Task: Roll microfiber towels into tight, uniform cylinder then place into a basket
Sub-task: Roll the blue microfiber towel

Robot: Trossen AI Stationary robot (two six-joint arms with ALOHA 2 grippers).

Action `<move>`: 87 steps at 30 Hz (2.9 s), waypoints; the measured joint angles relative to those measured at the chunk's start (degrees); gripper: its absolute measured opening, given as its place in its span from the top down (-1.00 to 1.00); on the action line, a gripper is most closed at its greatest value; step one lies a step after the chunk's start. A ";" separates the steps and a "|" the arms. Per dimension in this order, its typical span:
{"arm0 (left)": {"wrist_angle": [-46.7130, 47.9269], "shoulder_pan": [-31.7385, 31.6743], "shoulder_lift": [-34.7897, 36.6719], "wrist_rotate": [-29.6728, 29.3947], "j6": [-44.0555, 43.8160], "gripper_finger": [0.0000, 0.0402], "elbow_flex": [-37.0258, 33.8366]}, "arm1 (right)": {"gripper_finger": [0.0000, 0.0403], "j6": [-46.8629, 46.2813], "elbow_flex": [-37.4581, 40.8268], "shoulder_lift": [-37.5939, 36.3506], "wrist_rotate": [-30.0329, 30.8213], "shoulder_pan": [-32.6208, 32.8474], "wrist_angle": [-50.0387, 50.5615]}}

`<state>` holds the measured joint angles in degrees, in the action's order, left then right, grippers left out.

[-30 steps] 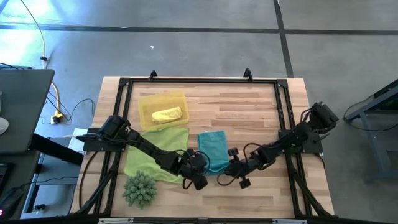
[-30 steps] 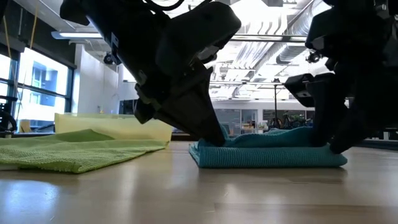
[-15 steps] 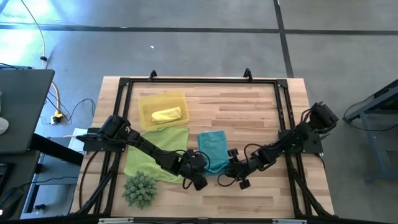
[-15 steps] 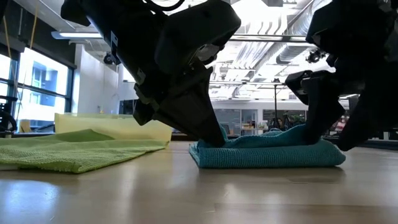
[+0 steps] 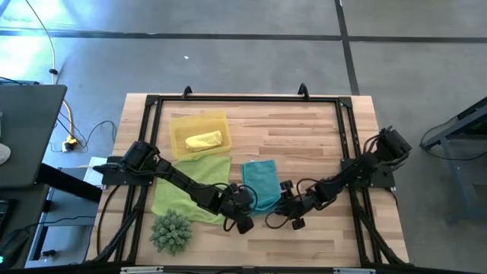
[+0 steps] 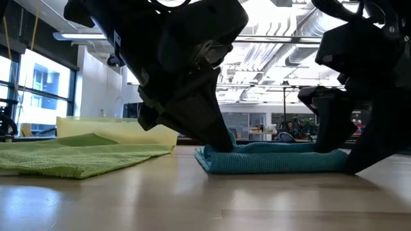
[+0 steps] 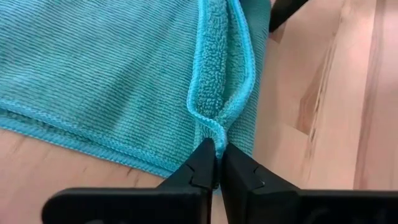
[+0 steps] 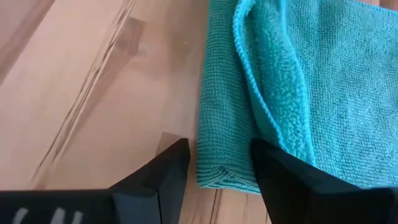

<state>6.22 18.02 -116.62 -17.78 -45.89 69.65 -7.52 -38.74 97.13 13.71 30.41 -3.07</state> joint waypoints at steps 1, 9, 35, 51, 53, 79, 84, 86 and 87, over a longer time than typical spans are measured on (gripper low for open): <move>-0.04 0.00 0.00 0.35 0.01 0.93 0.00 | 0.15 -0.25 0.00 0.13 -0.09 0.01 0.01; 1.54 -0.28 0.16 -0.19 5.69 0.60 0.00 | 0.15 -1.77 0.04 0.17 -0.52 0.01 0.24; -12.75 0.98 -2.45 0.68 21.03 0.36 -0.02 | 0.15 -3.00 0.22 0.39 -1.51 0.01 -0.84; -2.69 -3.60 -2.64 -5.59 10.34 0.36 -0.02 | 0.15 -4.49 0.22 0.41 -1.39 0.03 -0.96; -3.45 -2.87 -2.10 -5.55 11.93 0.36 -0.02 | 0.15 -4.50 0.22 0.41 -1.39 0.03 -0.94; -3.42 2.31 -2.96 -8.28 33.61 0.36 -0.06 | 0.15 -4.64 0.22 0.41 -0.23 0.03 -1.13; -0.54 1.51 -2.93 -7.52 29.69 0.36 0.09 | 0.15 -4.64 0.20 0.41 -0.23 0.03 -1.14; -0.19 1.42 -2.91 -6.69 27.57 0.37 0.11 | 0.15 -4.64 0.20 0.41 -0.21 0.03 -1.14; -0.19 1.33 -2.91 -5.91 26.59 0.39 0.11 | 0.15 -4.66 0.21 0.41 -0.21 0.03 -1.14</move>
<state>6.02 19.35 -119.52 -23.69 -19.30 69.76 -12.19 -38.53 97.54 13.50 30.44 -4.21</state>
